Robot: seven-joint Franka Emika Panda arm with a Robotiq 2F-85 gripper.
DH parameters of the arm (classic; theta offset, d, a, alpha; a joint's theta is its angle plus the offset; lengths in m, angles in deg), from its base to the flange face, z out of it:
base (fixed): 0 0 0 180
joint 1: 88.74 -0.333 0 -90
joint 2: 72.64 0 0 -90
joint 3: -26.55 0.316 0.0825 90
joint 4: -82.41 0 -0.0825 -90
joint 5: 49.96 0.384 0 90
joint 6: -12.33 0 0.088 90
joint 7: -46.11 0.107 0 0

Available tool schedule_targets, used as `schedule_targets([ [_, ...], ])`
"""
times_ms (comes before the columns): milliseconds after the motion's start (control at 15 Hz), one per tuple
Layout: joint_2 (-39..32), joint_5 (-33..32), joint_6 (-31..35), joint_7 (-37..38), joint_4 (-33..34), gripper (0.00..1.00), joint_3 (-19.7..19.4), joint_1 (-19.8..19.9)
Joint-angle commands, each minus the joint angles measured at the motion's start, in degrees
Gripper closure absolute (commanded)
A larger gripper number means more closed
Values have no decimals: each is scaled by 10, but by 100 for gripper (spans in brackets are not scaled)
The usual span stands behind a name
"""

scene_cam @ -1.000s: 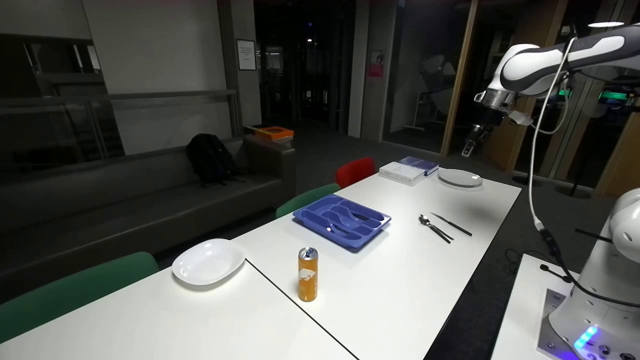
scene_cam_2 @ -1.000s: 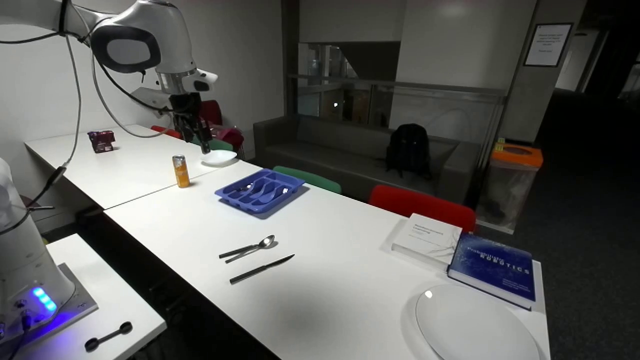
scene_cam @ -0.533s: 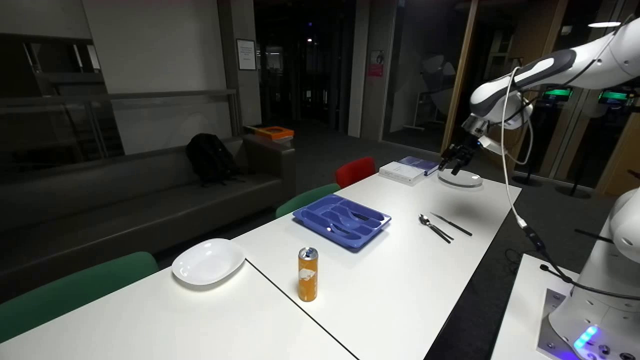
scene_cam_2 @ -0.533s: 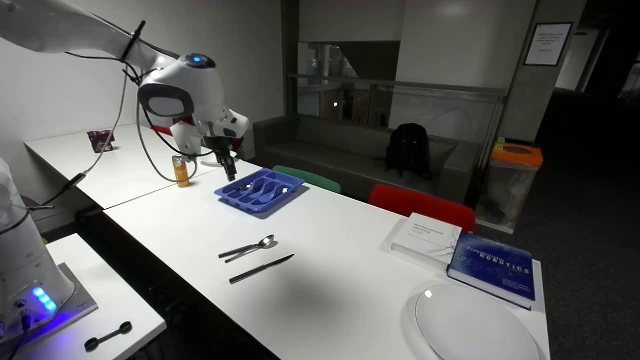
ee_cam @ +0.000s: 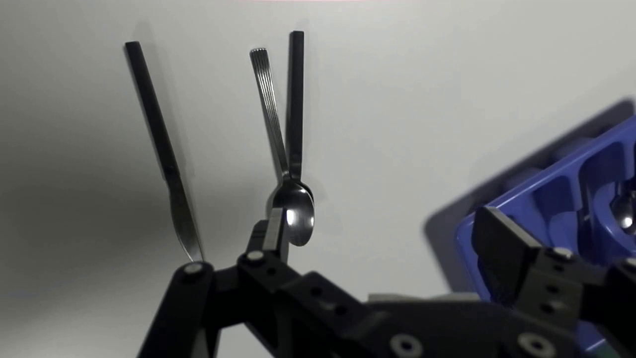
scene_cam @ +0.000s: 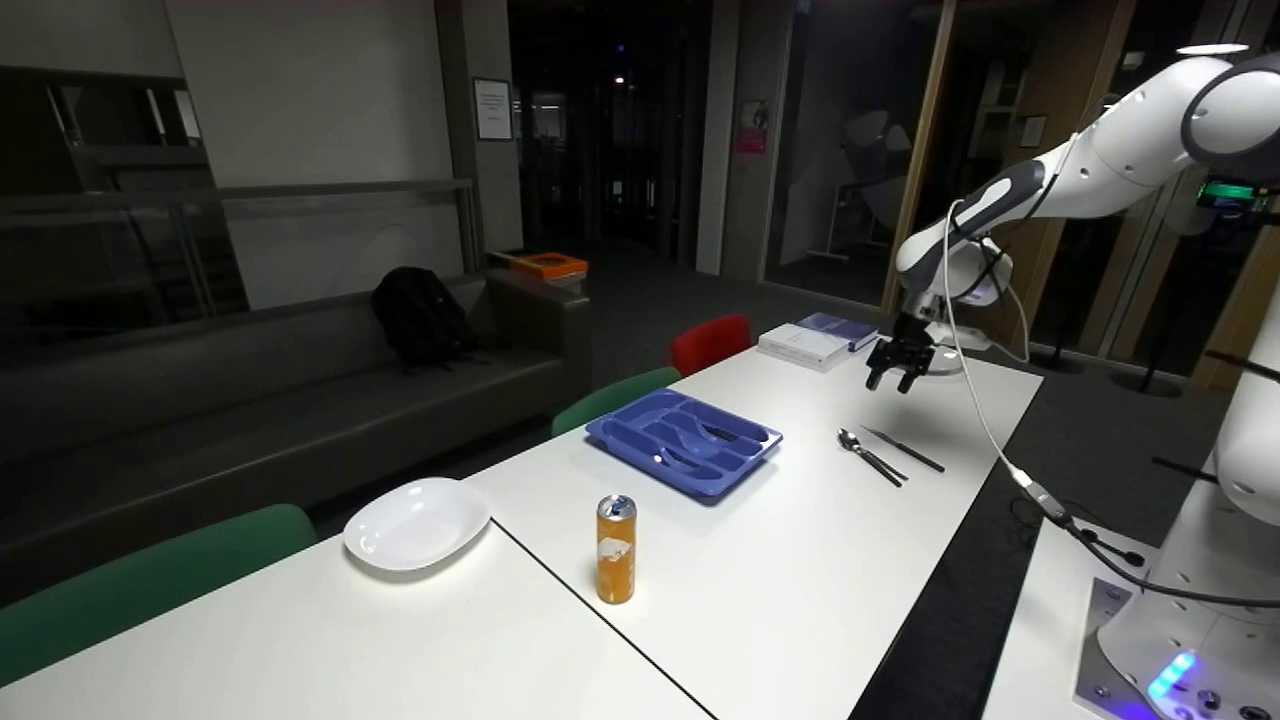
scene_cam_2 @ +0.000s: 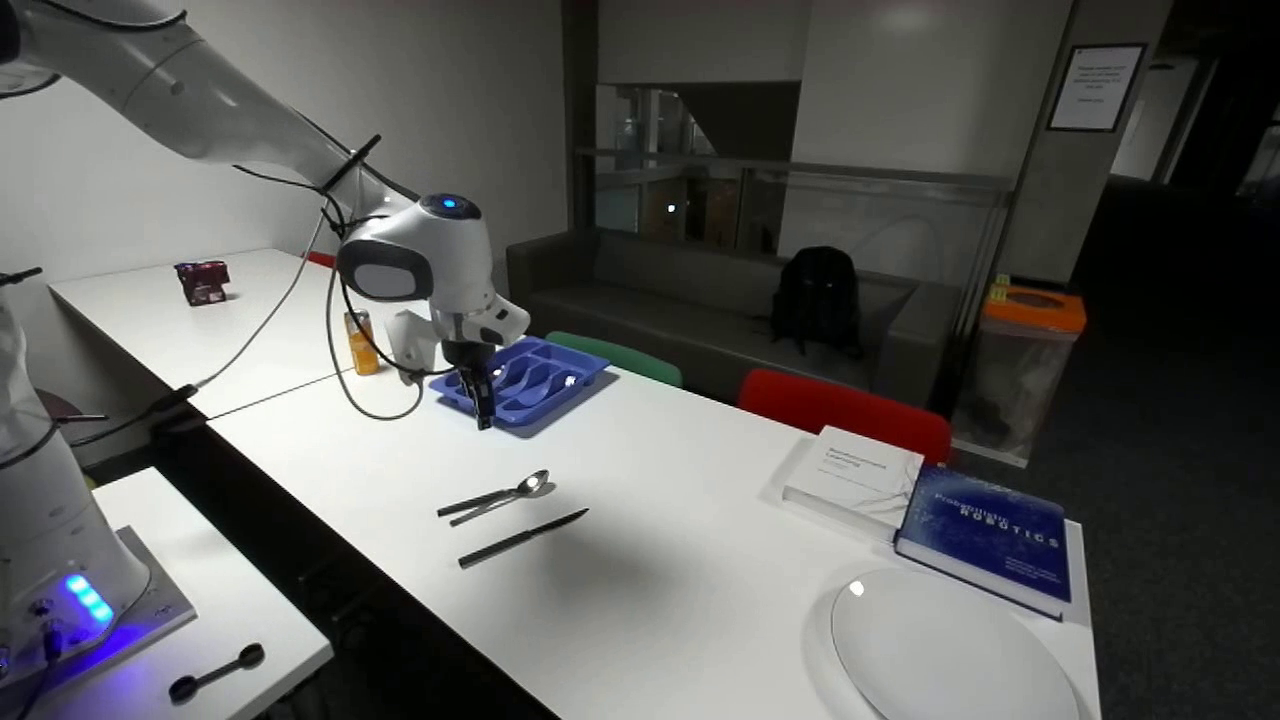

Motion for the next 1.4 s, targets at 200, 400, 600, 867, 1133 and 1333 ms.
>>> schedule_targets([
  [200, -11, -6, -2, 4, 10, 0, 33, 34],
  [400, -22, 9, 25, 3, 12, 0, 49, 38],
  [600, -66, 0, 27, 25, 32, 0, 62, 41],
  [867, -113, -24, 41, 60, 51, 0, 73, 44],
  [1133, -155, -34, 37, 88, 72, 0, 84, 54],
  [1333, -173, -41, 32, 108, 85, 0, 87, 58],
])
